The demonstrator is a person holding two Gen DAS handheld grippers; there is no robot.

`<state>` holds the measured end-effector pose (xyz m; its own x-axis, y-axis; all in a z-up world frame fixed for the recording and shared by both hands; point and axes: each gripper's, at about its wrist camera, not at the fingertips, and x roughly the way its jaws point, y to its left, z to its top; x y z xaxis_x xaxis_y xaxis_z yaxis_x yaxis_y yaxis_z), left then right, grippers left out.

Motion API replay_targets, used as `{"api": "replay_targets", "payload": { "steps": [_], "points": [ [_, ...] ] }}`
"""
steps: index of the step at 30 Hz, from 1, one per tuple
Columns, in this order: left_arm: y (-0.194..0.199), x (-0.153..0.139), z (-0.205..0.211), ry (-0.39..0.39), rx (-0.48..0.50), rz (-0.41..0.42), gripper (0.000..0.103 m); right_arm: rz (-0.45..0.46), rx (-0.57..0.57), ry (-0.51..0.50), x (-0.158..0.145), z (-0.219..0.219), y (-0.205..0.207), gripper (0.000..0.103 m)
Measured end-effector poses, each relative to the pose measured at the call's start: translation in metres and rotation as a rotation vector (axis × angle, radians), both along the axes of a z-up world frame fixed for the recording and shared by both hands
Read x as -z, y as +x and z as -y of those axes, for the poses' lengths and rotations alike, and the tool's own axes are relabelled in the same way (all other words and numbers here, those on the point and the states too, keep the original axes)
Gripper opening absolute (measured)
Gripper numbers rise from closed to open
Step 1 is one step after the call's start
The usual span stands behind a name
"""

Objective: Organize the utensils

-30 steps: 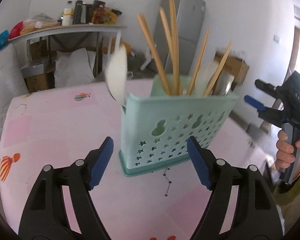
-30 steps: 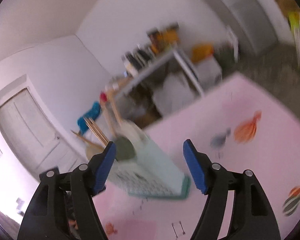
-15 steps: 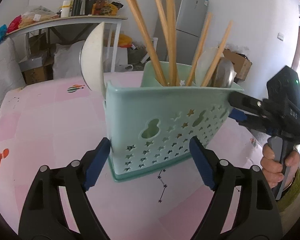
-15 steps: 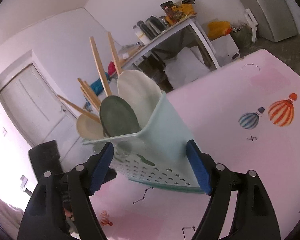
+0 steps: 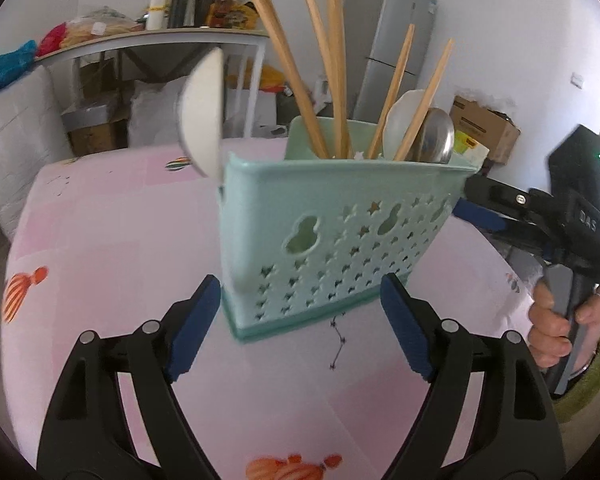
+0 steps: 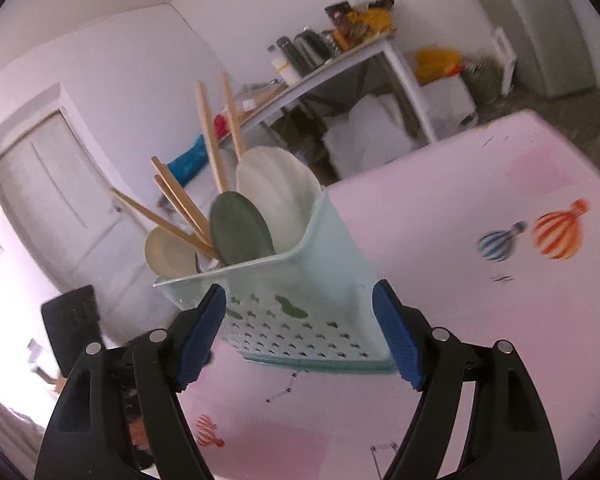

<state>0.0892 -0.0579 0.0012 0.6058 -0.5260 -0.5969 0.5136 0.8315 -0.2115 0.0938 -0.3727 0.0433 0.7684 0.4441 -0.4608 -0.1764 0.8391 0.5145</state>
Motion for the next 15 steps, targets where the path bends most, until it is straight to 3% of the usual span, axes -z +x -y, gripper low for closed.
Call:
{"api": "replay_targets", "payload": {
  "steps": [4, 8, 15],
  "points": [
    [-0.027, -0.012, -0.011, 0.002, -0.038, 0.011, 0.083, 0.016, 0.088, -0.193, -0.015, -0.019, -0.037, 0.081],
    [-0.044, -0.019, -0.017, 0.038, -0.159, 0.021, 0.090, -0.019, 0.186, -0.390, -0.015, -0.052, -0.066, 0.087],
    [-0.049, -0.024, -0.024, 0.073, -0.281, -0.003, 0.094, -0.081, 0.282, -0.501, -0.008, -0.080, -0.068, 0.095]
  ]
}}
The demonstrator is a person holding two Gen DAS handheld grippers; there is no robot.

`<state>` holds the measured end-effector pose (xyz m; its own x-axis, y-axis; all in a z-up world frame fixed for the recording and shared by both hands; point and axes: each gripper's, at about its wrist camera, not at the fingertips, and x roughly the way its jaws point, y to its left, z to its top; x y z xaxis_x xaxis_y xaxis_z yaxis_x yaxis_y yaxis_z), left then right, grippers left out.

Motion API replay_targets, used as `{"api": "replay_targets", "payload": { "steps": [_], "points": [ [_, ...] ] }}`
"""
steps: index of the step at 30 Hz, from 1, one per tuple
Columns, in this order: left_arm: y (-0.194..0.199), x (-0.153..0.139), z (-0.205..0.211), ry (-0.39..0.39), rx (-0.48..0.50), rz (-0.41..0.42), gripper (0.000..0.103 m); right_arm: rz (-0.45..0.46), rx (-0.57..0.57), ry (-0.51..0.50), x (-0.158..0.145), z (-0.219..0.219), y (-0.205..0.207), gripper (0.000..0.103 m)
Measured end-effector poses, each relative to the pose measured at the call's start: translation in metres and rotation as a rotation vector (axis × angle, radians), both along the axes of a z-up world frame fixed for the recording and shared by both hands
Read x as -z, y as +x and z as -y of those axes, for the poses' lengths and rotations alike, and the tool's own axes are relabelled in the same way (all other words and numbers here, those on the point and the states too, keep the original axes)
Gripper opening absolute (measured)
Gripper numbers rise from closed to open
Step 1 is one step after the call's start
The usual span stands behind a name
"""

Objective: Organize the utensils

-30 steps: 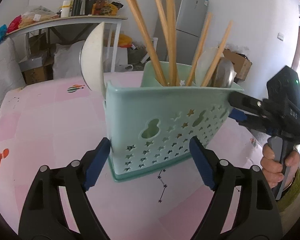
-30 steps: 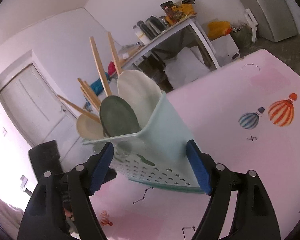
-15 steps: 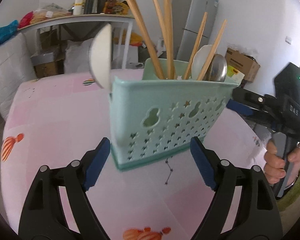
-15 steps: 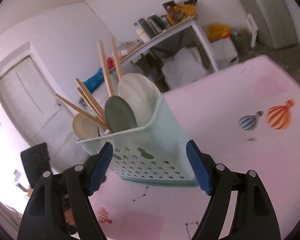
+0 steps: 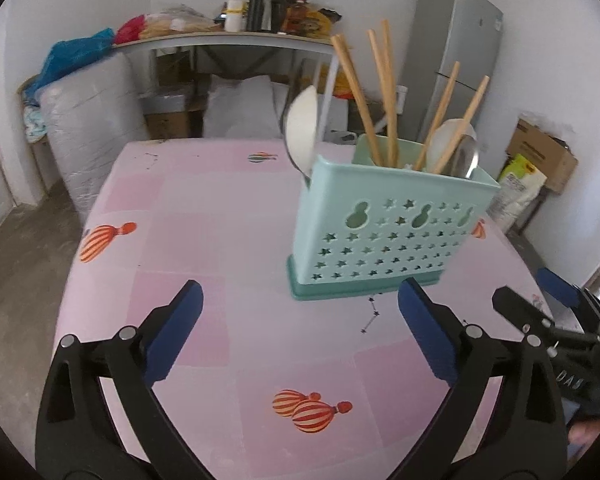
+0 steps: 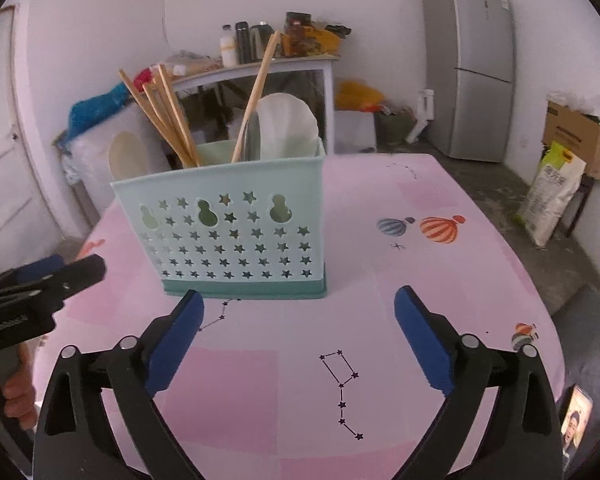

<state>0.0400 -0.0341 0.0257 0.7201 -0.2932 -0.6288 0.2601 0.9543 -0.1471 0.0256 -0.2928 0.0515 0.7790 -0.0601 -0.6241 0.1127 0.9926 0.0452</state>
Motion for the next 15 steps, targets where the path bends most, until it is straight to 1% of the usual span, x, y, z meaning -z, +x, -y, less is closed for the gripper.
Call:
{"api": "replay_targets", "payload": {
  "steps": [2, 5, 7, 9, 11, 12, 15],
  "points": [
    [-0.001, -0.003, 0.001, 0.028, -0.023, 0.026, 0.094, -0.012, 0.014, -0.022, 0.000, -0.005, 0.001, 0.096],
    [-0.001, -0.005, 0.006, 0.086, -0.024, 0.054, 0.094, -0.021, 0.032, -0.039, 0.002, -0.007, 0.003, 0.096],
    [-0.002, -0.008, 0.010, 0.110, -0.039, 0.064, 0.094, -0.027, 0.051, -0.046, 0.001, -0.007, 0.004, 0.096],
    [-0.003, -0.010, 0.013, 0.135, -0.067, 0.082, 0.094, -0.029, 0.063, -0.043, 0.001, -0.004, 0.004, 0.096],
    [-0.006, -0.014, 0.017, 0.183, -0.112, 0.111, 0.094, -0.029, 0.076, -0.048, 0.000, -0.004, 0.005, 0.096],
    [-0.007, -0.014, 0.018, 0.196, -0.120, 0.118, 0.094, -0.028, 0.080, -0.051, -0.001, -0.005, 0.005, 0.096],
    [-0.004, -0.016, 0.019, 0.240, -0.149, 0.102, 0.094, -0.022, 0.088, -0.062, -0.003, -0.005, 0.004, 0.096]
  ]
}}
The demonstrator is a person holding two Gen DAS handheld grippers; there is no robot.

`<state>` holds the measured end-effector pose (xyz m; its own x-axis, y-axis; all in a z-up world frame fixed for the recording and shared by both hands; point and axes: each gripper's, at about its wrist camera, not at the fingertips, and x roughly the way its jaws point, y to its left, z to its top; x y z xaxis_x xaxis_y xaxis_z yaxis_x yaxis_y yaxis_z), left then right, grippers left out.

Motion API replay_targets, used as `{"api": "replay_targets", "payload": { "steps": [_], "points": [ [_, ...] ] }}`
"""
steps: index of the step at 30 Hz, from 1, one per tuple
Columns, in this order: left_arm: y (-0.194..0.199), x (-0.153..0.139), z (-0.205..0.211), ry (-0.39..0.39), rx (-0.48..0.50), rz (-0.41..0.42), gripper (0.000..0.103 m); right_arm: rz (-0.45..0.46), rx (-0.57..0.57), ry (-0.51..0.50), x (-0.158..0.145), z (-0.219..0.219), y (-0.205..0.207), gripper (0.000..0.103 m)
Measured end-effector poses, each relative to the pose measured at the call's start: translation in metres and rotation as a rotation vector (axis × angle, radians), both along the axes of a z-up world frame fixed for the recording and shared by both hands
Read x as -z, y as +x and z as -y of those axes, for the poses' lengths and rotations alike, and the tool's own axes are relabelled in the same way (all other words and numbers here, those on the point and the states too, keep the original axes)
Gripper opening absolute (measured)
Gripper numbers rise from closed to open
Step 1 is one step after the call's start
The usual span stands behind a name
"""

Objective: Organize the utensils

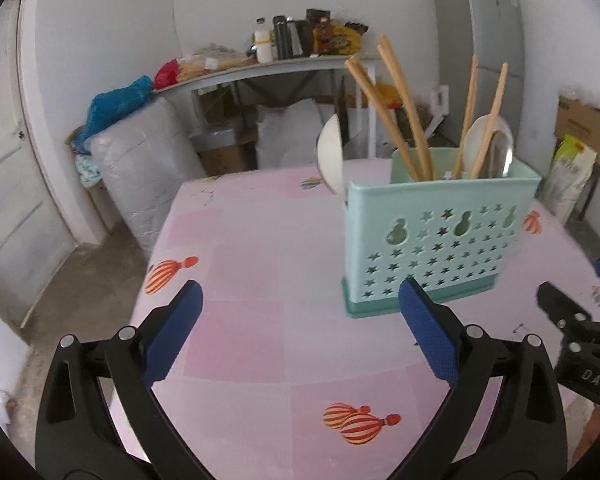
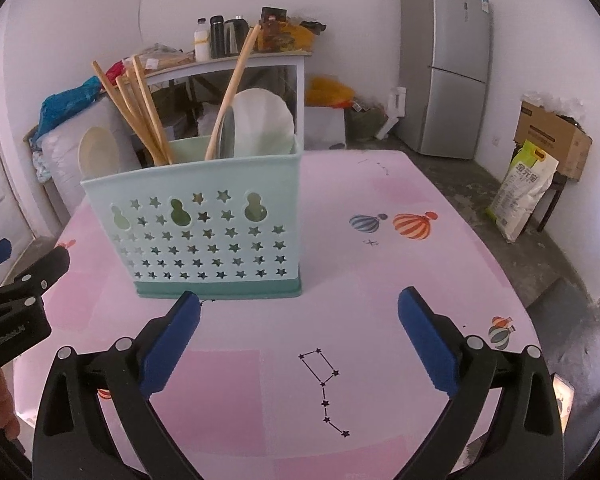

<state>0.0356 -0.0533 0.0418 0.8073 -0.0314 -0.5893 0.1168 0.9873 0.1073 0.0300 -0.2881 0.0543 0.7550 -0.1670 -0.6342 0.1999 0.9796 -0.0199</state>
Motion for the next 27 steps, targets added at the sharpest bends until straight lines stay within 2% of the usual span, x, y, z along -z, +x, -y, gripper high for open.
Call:
{"api": "replay_targets", "payload": {
  "steps": [3, 11, 15, 21, 27],
  "points": [
    [0.002, 0.000, -0.002, -0.006, -0.029, -0.025, 0.094, 0.003, 0.003, -0.016, -0.001, -0.002, 0.000, 0.096],
    [0.001, 0.000, -0.015, 0.001, -0.091, 0.008, 0.094, 0.008, 0.033, -0.061, -0.004, 0.005, -0.001, 0.096],
    [0.002, 0.001, -0.019, 0.011, -0.101, 0.015, 0.094, 0.009, 0.051, -0.057, -0.006, 0.010, -0.001, 0.096],
    [0.006, 0.006, -0.019, 0.007, -0.096, -0.029, 0.094, 0.009, 0.055, -0.058, -0.007, 0.012, 0.000, 0.096],
    [0.007, 0.007, -0.019, 0.013, -0.105, -0.037, 0.094, 0.008, 0.051, -0.056, -0.006, 0.012, 0.000, 0.096]
  ]
}}
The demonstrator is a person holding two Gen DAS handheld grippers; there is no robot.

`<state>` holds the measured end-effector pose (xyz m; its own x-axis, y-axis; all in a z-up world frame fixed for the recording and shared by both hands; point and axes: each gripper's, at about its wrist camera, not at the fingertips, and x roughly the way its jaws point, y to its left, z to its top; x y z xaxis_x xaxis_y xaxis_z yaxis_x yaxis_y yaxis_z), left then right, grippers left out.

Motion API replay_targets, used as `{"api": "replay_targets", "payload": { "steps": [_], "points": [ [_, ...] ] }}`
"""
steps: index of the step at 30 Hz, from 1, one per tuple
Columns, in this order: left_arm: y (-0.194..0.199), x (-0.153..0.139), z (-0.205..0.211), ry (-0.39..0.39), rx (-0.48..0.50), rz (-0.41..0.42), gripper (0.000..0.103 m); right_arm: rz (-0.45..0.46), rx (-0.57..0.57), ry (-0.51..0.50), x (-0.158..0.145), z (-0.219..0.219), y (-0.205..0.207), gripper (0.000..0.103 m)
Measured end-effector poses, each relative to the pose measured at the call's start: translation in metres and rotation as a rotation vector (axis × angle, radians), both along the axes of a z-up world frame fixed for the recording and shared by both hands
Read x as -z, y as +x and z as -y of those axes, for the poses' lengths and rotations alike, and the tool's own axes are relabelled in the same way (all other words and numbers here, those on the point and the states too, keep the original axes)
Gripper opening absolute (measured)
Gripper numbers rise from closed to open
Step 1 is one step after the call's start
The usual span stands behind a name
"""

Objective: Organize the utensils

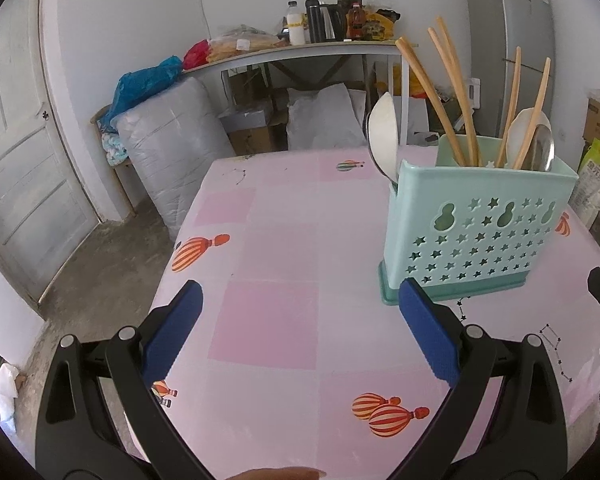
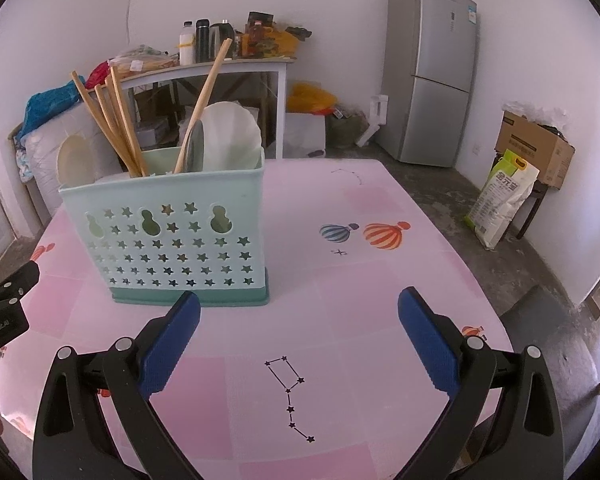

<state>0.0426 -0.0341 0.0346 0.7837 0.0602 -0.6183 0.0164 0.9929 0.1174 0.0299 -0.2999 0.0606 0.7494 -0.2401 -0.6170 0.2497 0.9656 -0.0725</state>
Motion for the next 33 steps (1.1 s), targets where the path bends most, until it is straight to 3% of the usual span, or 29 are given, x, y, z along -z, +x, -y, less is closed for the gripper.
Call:
{"api": "replay_targets", "payload": {
  "steps": [33],
  "points": [
    [0.0028, 0.0045, -0.0022, -0.005, -0.015, -0.018, 0.094, -0.004, -0.008, 0.004, 0.0004, -0.0021, 0.0015, 0.096]
  ]
}}
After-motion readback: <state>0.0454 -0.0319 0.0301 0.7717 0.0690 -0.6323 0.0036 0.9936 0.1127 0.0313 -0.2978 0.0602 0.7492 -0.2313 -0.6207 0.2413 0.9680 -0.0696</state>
